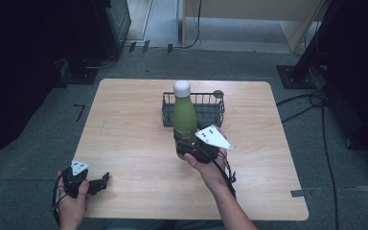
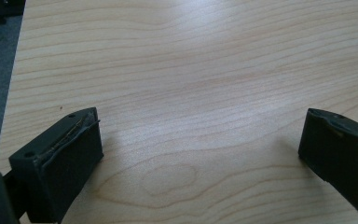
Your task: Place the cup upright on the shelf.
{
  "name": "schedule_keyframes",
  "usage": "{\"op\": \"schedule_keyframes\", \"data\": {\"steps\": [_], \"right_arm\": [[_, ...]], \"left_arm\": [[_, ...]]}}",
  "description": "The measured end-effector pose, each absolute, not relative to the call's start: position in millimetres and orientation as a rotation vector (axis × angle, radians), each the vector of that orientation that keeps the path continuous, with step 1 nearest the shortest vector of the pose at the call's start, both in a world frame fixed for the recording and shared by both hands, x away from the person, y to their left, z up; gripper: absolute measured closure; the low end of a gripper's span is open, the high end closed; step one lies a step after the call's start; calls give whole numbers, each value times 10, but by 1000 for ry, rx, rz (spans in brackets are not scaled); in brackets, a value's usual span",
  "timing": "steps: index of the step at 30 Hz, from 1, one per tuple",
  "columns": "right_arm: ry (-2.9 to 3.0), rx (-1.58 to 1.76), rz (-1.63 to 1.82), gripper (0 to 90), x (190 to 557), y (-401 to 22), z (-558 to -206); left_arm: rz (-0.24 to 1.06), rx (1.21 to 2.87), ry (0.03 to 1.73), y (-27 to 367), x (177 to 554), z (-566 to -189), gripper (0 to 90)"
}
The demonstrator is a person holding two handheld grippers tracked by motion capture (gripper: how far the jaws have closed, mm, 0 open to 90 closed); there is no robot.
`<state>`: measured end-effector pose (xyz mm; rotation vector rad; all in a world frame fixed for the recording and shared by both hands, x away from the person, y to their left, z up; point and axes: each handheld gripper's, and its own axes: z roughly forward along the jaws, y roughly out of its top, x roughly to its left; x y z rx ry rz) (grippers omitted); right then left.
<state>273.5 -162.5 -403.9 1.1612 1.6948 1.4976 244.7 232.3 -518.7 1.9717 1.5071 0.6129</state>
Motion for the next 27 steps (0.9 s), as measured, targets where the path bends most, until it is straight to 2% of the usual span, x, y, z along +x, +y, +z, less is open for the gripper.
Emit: {"op": "schedule_keyframes", "data": {"steps": [27], "right_arm": [[1586, 1173, 1434, 210, 3229, -2045, -3720]], "left_arm": [[612, 1970, 1508, 2322, 2447, -5187, 0]]}}
